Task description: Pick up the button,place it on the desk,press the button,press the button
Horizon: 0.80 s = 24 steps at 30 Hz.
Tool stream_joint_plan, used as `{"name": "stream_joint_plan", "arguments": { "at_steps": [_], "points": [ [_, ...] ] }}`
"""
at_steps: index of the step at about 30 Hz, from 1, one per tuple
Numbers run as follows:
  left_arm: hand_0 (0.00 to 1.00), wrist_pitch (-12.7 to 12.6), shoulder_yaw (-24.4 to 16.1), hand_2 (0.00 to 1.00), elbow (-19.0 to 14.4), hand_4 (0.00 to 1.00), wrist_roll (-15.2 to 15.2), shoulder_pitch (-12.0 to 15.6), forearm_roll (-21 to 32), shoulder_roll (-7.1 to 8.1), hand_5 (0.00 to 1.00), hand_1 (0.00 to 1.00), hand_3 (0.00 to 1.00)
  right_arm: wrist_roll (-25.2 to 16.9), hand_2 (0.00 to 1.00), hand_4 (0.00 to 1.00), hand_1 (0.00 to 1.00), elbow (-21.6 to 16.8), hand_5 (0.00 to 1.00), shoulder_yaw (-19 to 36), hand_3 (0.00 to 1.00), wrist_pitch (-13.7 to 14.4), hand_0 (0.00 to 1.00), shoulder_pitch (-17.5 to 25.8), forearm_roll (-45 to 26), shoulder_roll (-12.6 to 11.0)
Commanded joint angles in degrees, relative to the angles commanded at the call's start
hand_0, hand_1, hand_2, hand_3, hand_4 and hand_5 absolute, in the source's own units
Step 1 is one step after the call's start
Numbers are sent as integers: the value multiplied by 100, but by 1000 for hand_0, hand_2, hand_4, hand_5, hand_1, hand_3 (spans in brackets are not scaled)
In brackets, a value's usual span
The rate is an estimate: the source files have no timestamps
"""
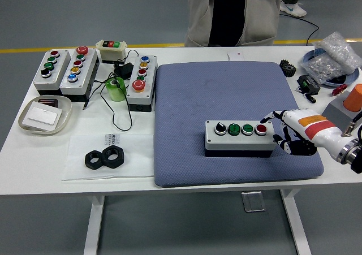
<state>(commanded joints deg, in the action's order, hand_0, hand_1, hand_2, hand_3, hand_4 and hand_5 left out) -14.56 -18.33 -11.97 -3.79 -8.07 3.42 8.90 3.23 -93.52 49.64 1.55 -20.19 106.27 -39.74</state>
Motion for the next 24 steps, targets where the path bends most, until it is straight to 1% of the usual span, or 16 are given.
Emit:
{"name": "stream_joint_plan", "arguments": {
  "at_steps": [13, 24],
  "points": [
    [746, -3, -8, 857, -1, 622, 7, -1, -8, -3, 998, 826, 823, 34, 171, 514, 54, 201, 2, -86, 708, 8, 269, -30, 5, 114],
    [747, -5, -26, 856, 0, 622, 19, -4, -33, -7, 998, 826, 824, 96, 173, 513, 54, 320, 2, -245, 709, -70, 268, -77, 14, 142]
  ]
}}
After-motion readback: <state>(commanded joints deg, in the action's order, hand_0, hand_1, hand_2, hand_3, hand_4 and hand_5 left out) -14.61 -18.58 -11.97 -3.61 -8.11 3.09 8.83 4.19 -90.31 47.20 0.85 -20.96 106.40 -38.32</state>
